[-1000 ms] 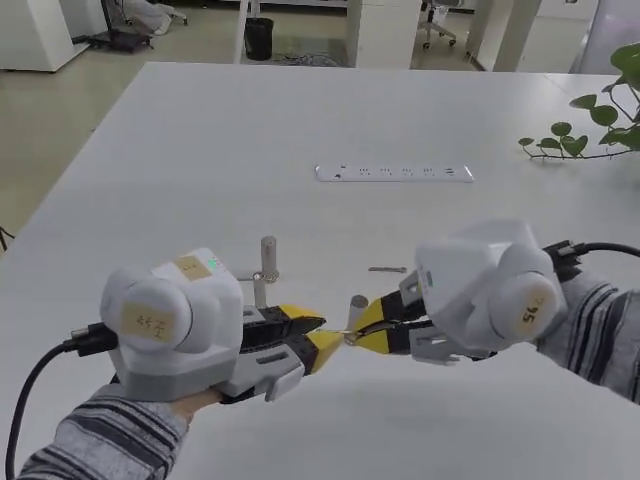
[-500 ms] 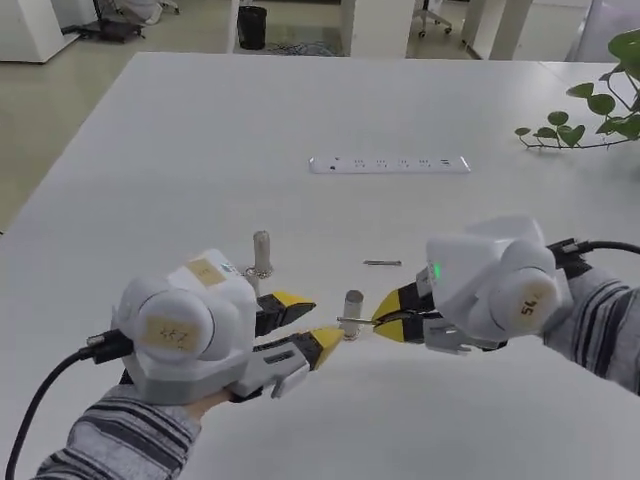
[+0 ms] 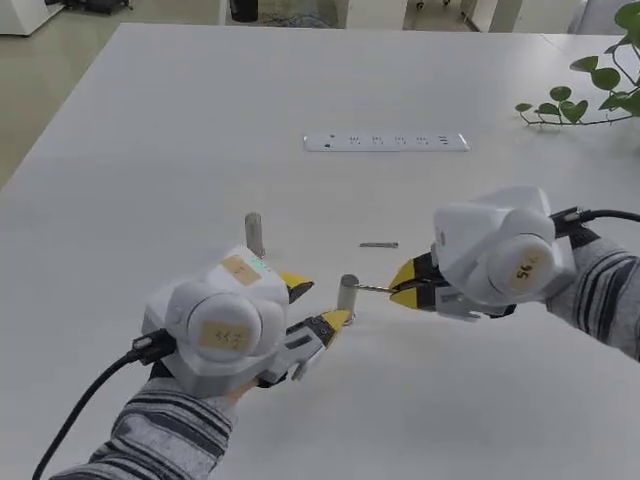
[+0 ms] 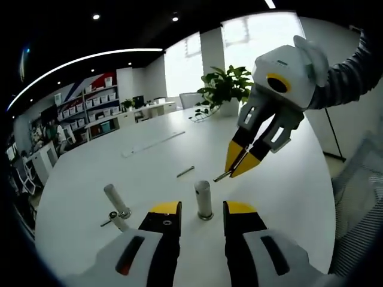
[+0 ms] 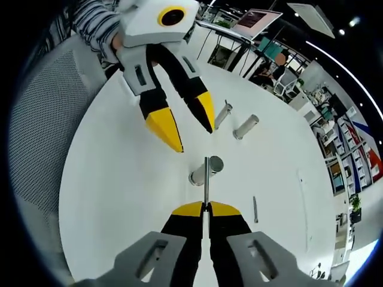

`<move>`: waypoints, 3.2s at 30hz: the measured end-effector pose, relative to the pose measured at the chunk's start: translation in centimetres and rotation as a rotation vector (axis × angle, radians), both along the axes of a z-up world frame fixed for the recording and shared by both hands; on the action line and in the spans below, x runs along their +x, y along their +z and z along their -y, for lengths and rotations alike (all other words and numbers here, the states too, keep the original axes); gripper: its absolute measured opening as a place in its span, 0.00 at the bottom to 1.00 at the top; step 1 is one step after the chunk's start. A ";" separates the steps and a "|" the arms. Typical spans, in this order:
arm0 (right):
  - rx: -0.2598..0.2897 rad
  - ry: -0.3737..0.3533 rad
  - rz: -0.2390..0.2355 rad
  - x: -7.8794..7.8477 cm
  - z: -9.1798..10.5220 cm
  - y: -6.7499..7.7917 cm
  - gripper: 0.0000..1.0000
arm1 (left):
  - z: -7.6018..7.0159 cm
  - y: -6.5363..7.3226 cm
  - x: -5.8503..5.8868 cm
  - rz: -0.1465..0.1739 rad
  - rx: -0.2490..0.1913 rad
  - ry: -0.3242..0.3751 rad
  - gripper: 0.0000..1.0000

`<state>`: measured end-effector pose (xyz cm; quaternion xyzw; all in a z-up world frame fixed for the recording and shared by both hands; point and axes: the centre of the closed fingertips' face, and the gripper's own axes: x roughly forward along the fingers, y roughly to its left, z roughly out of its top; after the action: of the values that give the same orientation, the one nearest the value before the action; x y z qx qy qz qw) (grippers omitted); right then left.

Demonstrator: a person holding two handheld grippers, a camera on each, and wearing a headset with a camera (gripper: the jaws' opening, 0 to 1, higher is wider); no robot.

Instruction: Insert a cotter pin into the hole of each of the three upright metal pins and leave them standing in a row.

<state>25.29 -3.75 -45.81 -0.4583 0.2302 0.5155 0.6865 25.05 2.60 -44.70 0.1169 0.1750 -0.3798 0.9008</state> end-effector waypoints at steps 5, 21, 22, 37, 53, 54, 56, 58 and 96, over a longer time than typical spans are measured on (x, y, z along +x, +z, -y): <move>-0.027 -0.016 -0.013 0.4 0.6 -0.8 0.00 | 0.3 -1.0 0.7 0.001 0.036 0.005 0.24; -0.060 -0.010 -0.004 1.3 0.7 -1.4 0.00 | 1.6 -3.3 1.7 -0.032 0.079 0.030 0.19; -0.061 -0.009 -0.002 1.3 0.6 -1.4 0.00 | 1.6 -3.3 1.7 -0.037 0.077 0.031 0.19; -0.064 0.000 -0.011 1.0 0.2 -1.0 0.00 | 2.5 -4.2 2.1 -0.092 0.030 0.081 0.10; -0.033 -0.023 -0.020 0.8 -0.5 -0.5 0.00 | 2.3 -4.8 2.0 -0.100 0.020 0.122 0.10; -0.034 -0.023 -0.017 0.8 -0.5 -0.5 0.00 | 2.3 -5.0 2.0 -0.098 0.023 0.124 0.10; -0.010 -0.012 -0.006 0.8 -1.1 -0.3 0.00 | 2.3 -5.2 2.0 -0.096 0.028 0.127 0.10; -0.006 -0.009 -0.001 0.7 -1.5 -0.3 0.00 | 2.3 -5.2 2.0 -0.096 0.026 0.132 0.10; 0.002 -0.006 0.028 1.0 -3.3 -0.3 0.00 | 2.2 -5.5 2.2 -0.128 -0.004 0.172 0.10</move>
<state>26.31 -0.41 -46.09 -0.4640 0.2213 0.5073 0.6916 27.23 0.36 -50.18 0.0751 0.2411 -0.3079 0.9173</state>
